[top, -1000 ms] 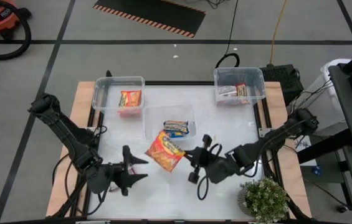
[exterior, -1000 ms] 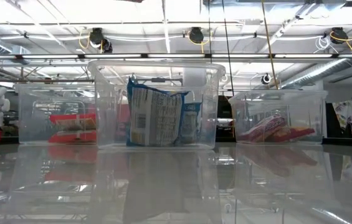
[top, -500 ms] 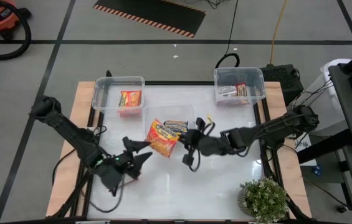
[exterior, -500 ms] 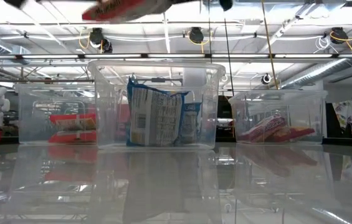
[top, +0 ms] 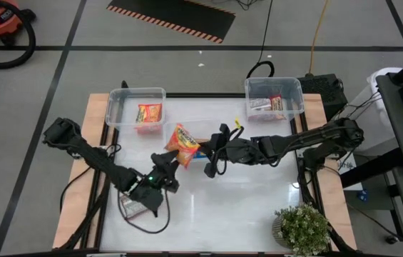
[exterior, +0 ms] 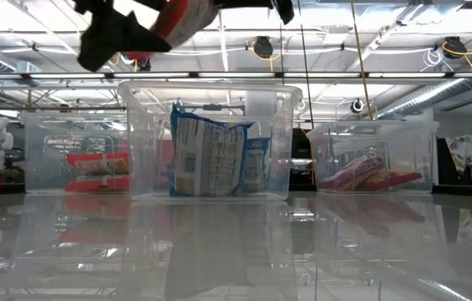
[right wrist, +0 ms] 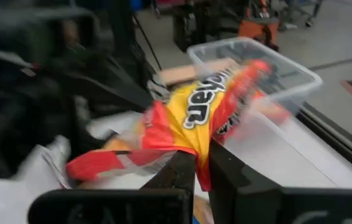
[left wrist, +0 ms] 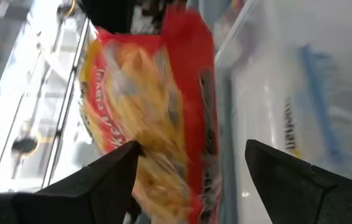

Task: Sort Maruchan noodles
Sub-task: Put the orange noodle pack into the top left transparent bin

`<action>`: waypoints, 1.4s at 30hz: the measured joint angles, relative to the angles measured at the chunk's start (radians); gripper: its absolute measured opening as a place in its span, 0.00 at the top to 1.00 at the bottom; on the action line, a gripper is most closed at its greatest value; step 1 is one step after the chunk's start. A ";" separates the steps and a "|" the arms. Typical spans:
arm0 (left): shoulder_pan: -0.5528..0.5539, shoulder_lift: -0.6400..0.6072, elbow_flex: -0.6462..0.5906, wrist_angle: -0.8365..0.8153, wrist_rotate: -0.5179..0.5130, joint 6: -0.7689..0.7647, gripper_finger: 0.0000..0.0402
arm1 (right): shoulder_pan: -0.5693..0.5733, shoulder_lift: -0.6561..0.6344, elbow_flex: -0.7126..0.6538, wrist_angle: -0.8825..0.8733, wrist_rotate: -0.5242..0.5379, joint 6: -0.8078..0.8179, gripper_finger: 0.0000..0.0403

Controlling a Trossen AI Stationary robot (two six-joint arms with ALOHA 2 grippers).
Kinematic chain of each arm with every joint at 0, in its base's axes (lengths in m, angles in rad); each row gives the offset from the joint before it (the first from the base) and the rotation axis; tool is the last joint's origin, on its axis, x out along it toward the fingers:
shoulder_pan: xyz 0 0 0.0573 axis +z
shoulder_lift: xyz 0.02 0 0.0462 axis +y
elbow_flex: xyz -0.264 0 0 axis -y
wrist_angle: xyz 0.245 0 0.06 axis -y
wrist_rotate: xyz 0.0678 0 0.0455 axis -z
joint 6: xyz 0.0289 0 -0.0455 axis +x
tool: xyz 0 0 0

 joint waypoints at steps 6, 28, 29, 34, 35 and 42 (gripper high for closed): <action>0.031 0.010 0.000 0.160 -0.029 0.088 0.25 | 0.003 0.001 -0.061 0.093 -0.023 0.001 0.97; 0.029 0.008 0.000 0.339 0.030 0.289 0.63 | 0.004 0.000 -0.101 0.086 -0.171 0.065 0.95; 0.027 0.008 0.000 0.343 0.031 0.295 0.63 | 0.004 0.000 -0.101 0.086 -0.171 0.064 0.94; 0.017 0.008 0.000 0.359 0.034 0.307 0.63 | 0.005 0.000 -0.101 0.090 -0.146 0.050 0.85; 0.017 0.008 0.000 0.358 0.034 0.307 0.63 | 0.005 0.000 -0.101 0.090 -0.144 0.042 0.82; 0.015 0.003 0.000 0.355 0.007 0.322 0.62 | 0.004 -0.054 -0.101 0.056 -0.138 0.002 0.65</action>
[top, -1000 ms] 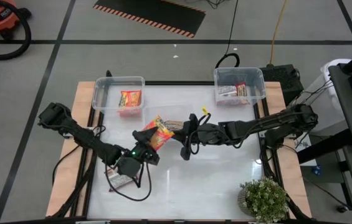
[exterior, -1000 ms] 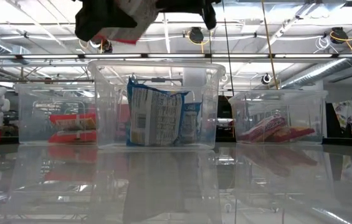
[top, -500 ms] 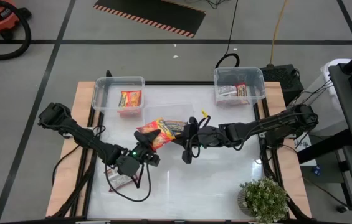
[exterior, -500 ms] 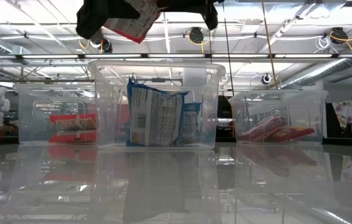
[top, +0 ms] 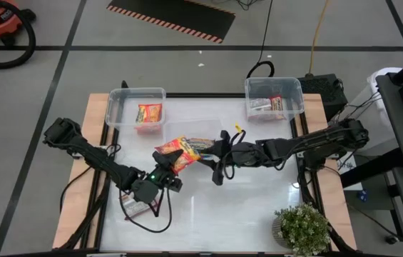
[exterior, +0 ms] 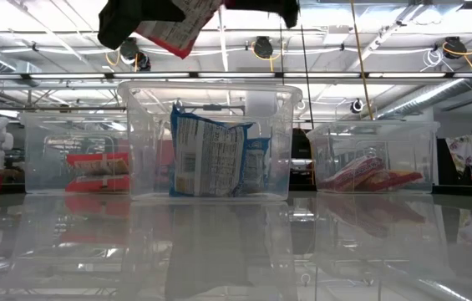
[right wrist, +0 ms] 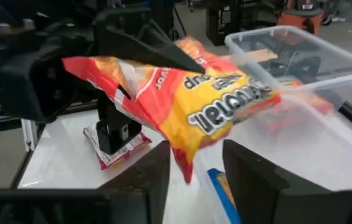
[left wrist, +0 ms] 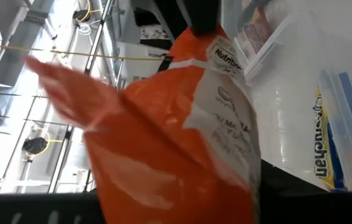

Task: Sort Maruchan noodles
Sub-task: Put the orange noodle pack into the top left transparent bin

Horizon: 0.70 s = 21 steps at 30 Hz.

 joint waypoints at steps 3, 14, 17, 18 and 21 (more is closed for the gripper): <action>-0.004 -0.019 0.000 0.003 -0.003 -0.006 0.62 | 0.012 -0.043 0.000 -0.046 0.047 -0.003 0.61; 0.040 -0.231 0.000 -0.063 -0.005 0.040 0.62 | 0.114 -0.199 -0.040 -0.176 0.363 -0.038 0.59; 0.083 -0.310 0.000 -0.114 0.004 0.018 0.62 | 0.119 -0.222 -0.082 -0.148 0.361 -0.041 0.59; 0.100 -0.334 0.000 -0.133 0.013 0.009 0.62 | 0.118 -0.228 -0.097 -0.134 0.361 -0.043 0.59; 0.160 -0.406 0.000 -0.187 0.056 -0.017 0.62 | 0.117 -0.238 -0.124 -0.108 0.360 -0.047 0.59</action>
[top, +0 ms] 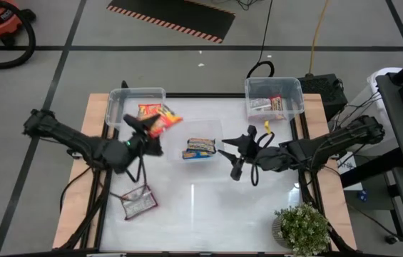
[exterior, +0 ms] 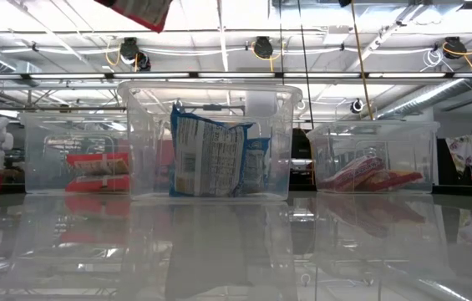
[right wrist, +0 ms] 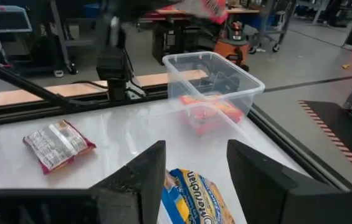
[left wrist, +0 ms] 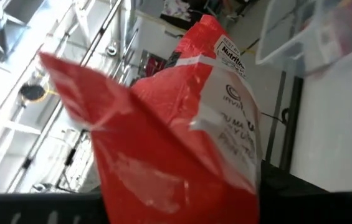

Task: Sort Maruchan noodles
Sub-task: Put the orange noodle pack into the top left transparent bin

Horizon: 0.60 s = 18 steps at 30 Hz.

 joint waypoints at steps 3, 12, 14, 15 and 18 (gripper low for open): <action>0.071 -0.071 0.000 -0.044 0.070 -0.016 0.62 | 0.000 -0.001 -0.005 0.035 -0.032 0.000 0.59; 0.313 -0.251 0.000 -0.341 0.345 -0.345 0.62 | 0.007 0.004 -0.006 0.079 -0.152 0.019 0.59; 0.340 -0.267 0.000 -0.440 0.392 -0.461 0.62 | 0.013 0.006 -0.006 0.075 -0.154 0.031 0.59; 0.348 -0.267 0.000 -0.475 0.398 -0.507 0.62 | 0.014 0.009 -0.006 0.075 -0.154 0.038 0.59; 0.357 -0.259 0.000 -0.564 0.400 -0.595 0.62 | 0.023 0.011 -0.007 0.074 -0.155 0.041 0.59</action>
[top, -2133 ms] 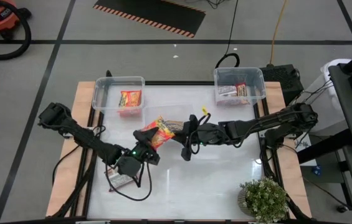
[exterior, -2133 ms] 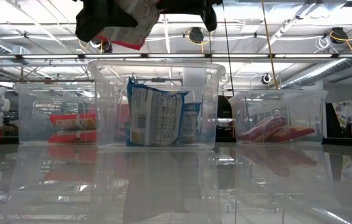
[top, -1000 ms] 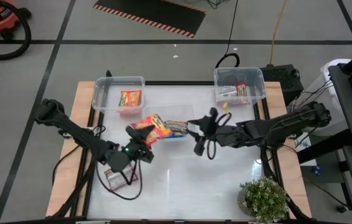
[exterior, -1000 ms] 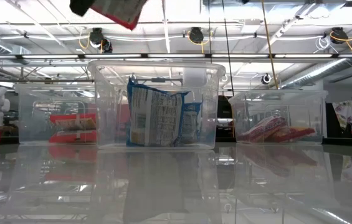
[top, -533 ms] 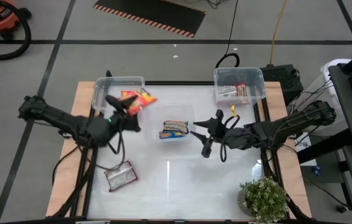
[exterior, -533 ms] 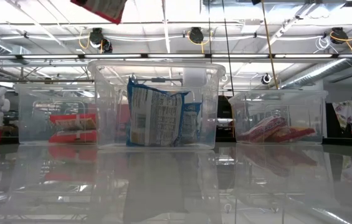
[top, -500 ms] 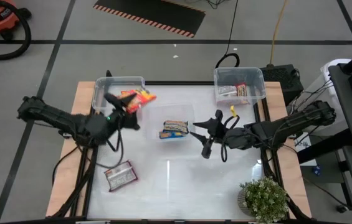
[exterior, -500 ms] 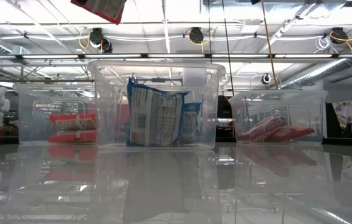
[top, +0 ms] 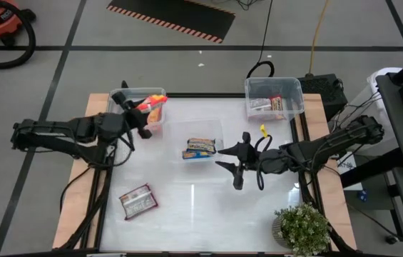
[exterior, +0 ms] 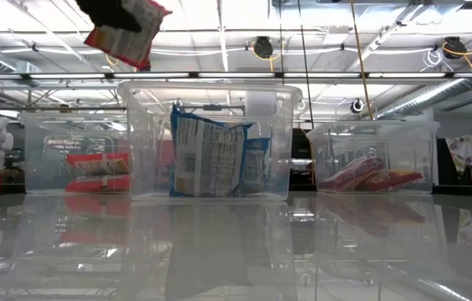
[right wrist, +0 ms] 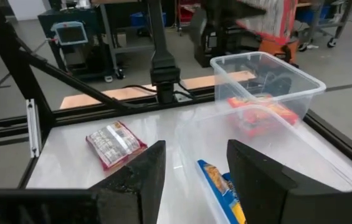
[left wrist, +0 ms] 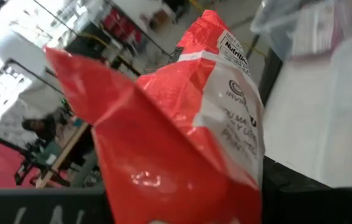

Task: Sort Maruchan noodles
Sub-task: Put the orange noodle pack into the top left transparent bin

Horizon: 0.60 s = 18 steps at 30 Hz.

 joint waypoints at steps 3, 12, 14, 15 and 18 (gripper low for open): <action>0.006 0.021 0.000 -0.077 -0.004 -0.066 0.62 | 0.000 0.004 0.000 0.002 0.001 0.000 0.59; 0.108 0.094 0.000 -0.268 -0.065 -0.230 0.62 | -0.004 0.005 0.000 0.006 0.001 -0.007 0.59; 0.136 0.112 0.000 -0.320 -0.064 -0.291 0.62 | -0.004 0.005 0.000 0.010 0.001 -0.007 0.59; 0.150 0.122 0.000 -0.345 -0.064 -0.315 0.62 | -0.004 0.005 0.000 0.010 0.001 -0.007 0.59; 0.194 0.161 -0.001 -0.374 -0.064 -0.341 0.62 | -0.004 0.005 0.000 0.009 0.000 -0.008 0.59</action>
